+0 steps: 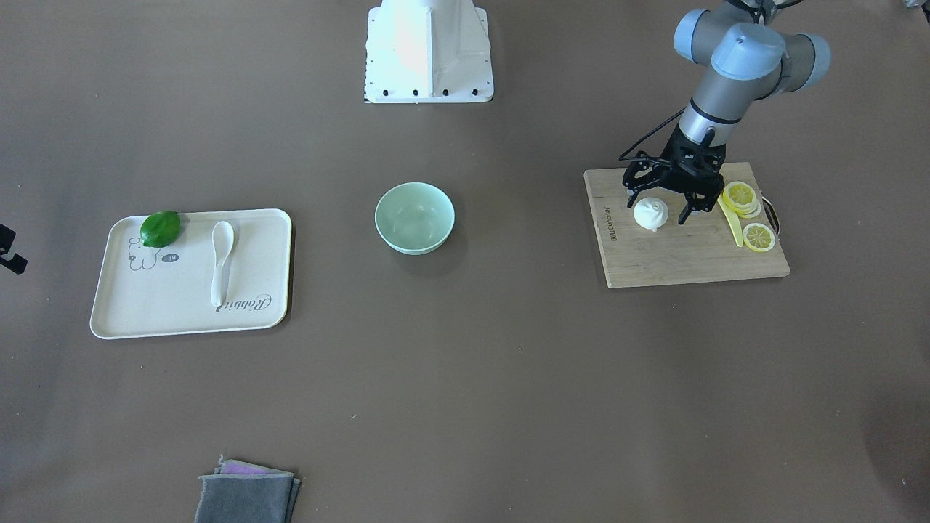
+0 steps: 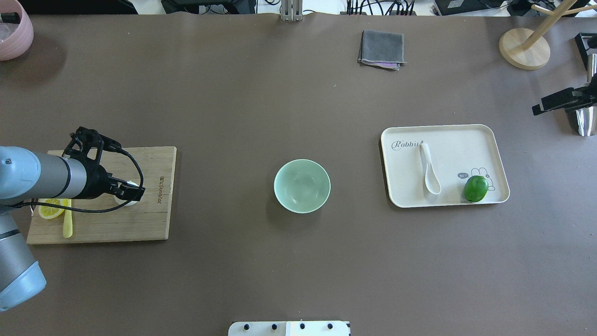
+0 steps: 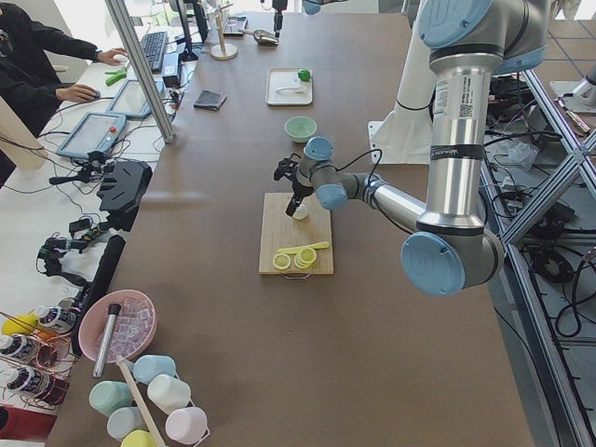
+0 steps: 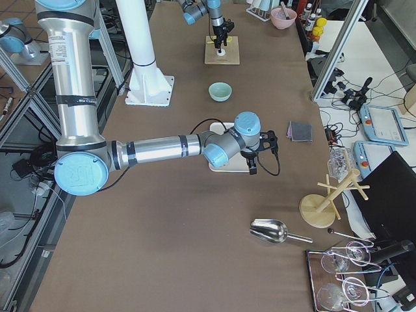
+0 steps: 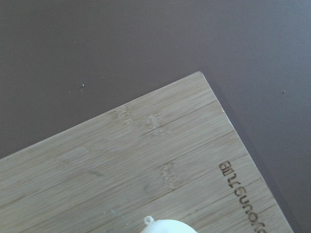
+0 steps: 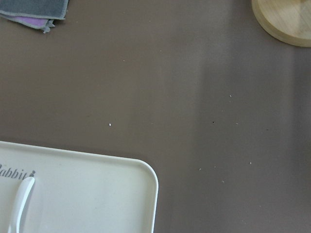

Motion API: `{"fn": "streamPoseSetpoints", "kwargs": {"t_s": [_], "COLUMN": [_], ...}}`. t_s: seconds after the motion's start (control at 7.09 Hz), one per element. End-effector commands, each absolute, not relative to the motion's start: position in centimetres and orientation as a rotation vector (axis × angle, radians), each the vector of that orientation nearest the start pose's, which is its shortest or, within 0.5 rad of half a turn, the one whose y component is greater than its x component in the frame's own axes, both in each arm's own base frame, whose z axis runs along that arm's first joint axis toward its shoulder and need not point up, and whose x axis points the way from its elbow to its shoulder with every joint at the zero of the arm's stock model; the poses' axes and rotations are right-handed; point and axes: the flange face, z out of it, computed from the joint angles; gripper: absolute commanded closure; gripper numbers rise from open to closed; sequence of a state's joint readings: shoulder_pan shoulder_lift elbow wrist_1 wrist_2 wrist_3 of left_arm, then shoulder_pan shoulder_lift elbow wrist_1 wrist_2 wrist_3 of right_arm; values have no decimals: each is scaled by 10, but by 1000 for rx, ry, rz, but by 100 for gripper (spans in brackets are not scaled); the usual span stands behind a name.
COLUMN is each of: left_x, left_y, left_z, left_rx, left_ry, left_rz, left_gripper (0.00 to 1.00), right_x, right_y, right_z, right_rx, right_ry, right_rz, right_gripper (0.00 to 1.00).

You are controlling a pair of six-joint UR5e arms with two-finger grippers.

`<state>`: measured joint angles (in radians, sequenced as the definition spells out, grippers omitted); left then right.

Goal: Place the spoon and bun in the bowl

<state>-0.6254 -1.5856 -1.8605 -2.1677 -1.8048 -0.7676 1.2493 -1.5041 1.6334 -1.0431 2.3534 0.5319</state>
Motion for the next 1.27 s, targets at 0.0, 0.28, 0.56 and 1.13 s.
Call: {"fn": "streamPoseSetpoints", "kwargs": {"t_s": [0.0,0.28,0.56,1.13], "left_x": [358,365,364,350], "left_y": [-392,-387,-386,-386], "left_z": [455,459,453,423], "left_rx": [420,408,415,444], "left_ry": [819,817,827,868], "left_rz": [274,287,289,284], "left_gripper": [13,27,69,100], "right_x": [-114,-115,-115,-119], "right_y": [-536,-536,-537,-541], "right_z": [529,529,527,516], "right_rx": [257,256,255,237], "right_ry": [-941,-942,-943,-964], "right_rz": [-68,-69,-63,-18], "right_gripper": [0,0,0,0]}}
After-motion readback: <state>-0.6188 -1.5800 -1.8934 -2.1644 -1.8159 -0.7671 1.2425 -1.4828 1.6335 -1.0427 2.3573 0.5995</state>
